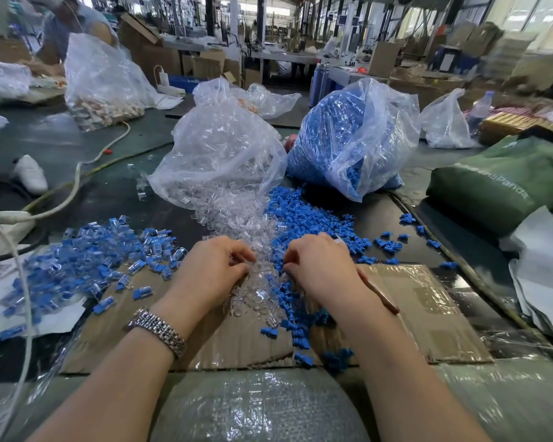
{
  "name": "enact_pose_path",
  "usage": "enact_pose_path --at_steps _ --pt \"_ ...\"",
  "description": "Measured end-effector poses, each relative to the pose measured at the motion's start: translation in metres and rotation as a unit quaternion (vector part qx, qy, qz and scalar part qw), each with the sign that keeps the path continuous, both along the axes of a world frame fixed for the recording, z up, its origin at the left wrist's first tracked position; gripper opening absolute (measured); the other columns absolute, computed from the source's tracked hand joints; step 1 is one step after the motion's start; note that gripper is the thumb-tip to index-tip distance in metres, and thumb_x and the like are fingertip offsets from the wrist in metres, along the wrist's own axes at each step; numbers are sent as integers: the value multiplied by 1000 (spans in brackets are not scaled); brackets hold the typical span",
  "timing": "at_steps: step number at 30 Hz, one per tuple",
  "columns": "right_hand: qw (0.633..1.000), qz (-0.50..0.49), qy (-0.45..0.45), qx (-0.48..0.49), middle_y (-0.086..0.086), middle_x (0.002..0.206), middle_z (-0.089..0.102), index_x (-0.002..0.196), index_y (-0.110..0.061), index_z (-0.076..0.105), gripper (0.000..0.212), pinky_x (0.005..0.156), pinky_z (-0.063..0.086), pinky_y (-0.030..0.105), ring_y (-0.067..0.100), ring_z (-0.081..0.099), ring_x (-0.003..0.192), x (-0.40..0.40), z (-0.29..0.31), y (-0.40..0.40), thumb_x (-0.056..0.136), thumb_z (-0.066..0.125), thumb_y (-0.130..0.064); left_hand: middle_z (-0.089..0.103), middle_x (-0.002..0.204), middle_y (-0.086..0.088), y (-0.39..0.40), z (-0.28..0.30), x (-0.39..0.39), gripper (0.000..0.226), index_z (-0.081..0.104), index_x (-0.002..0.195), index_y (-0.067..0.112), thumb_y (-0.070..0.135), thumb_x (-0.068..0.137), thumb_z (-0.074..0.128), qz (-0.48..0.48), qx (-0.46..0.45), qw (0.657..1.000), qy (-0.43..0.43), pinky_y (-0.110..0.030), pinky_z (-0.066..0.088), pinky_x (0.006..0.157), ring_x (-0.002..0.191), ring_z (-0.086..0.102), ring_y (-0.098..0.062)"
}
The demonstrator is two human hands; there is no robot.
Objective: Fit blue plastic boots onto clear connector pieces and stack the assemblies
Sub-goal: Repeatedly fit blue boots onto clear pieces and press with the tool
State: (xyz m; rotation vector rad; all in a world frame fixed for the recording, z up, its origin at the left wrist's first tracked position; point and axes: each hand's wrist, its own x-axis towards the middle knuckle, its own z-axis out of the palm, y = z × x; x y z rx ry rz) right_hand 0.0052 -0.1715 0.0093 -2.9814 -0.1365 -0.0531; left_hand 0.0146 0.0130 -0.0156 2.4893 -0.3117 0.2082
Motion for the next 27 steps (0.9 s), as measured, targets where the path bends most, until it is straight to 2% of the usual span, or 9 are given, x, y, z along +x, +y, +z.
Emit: enact_pose_path --at_steps 3,6,9,11,14,18,20,23,27 --pt "999 -2 -1 32 -3 107 67 101 -26 64 7 99 45 47 22 57 109 -1 -2 -2 99 61 -31 64 81 20 0 2 -2 8 78 91 30 22 89 77 7 -19 1000 2 -13 48 68 73 58 9" --pt "996 -20 -7 88 -2 97 67 97 -23 61 4 90 53 44 21 62 96 -3 -1 -8 96 62 -27 69 79 15 3 5 -3 6 76 85 27 24 89 77 18 -60 998 28 -17 55 67 69 64 3" --pt "990 -25 -25 139 -4 94 69 95 -24 63 4 87 56 40 17 64 92 -3 1 -12 95 66 -23 71 72 3 6 9 -5 9 74 79 19 22 87 79 20 -140 988 55 -10 50 54 59 67 2" --pt "977 -13 -37 209 -9 89 70 92 -26 67 5 83 56 31 11 66 87 -3 2 -13 93 71 -23 73 71 -5 7 13 -6 13 73 80 13 23 85 79 15 -220 970 99 -10 50 51 58 71 -6" --pt "945 17 -54 322 -16 83 71 92 -30 75 7 69 50 10 -1 66 76 -7 3 -11 92 75 -24 76 81 -11 10 19 -7 18 73 88 6 24 85 77 0 -322 930 180 -17 55 55 66 74 -19" --pt "906 73 -108 402 -14 83 73 94 -26 78 8 74 52 12 -1 66 79 -14 7 -7 91 76 -19 77 99 -17 10 23 -8 38 64 94 -3 27 73 76 -34 -426 868 252 -40 64 76 89 73 -31" --pt "909 107 -125 382 -13 84 73 95 -23 78 6 79 54 16 1 67 83 -17 8 -3 91 76 -18 77 100 -19 10 24 -9 34 62 91 -1 24 74 76 -52 -451 853 256 -36 64 75 94 74 -33" --pt "926 142 -129 326 -11 88 72 98 -19 77 6 82 56 23 5 67 85 -19 8 1 92 75 -17 75 95 -23 8 25 -10 24 62 89 -3 17 81 73 -69 -451 854 249 -25 60 67 91 76 -32" --pt "936 159 -151 276 -5 92 70 101 -17 76 7 81 56 34 9 65 84 -20 8 2 95 71 -17 74 94 -26 11 24 -10 31 66 96 -5 19 79 75 -89 -466 840 262 -27 61 73 91 75 -34"
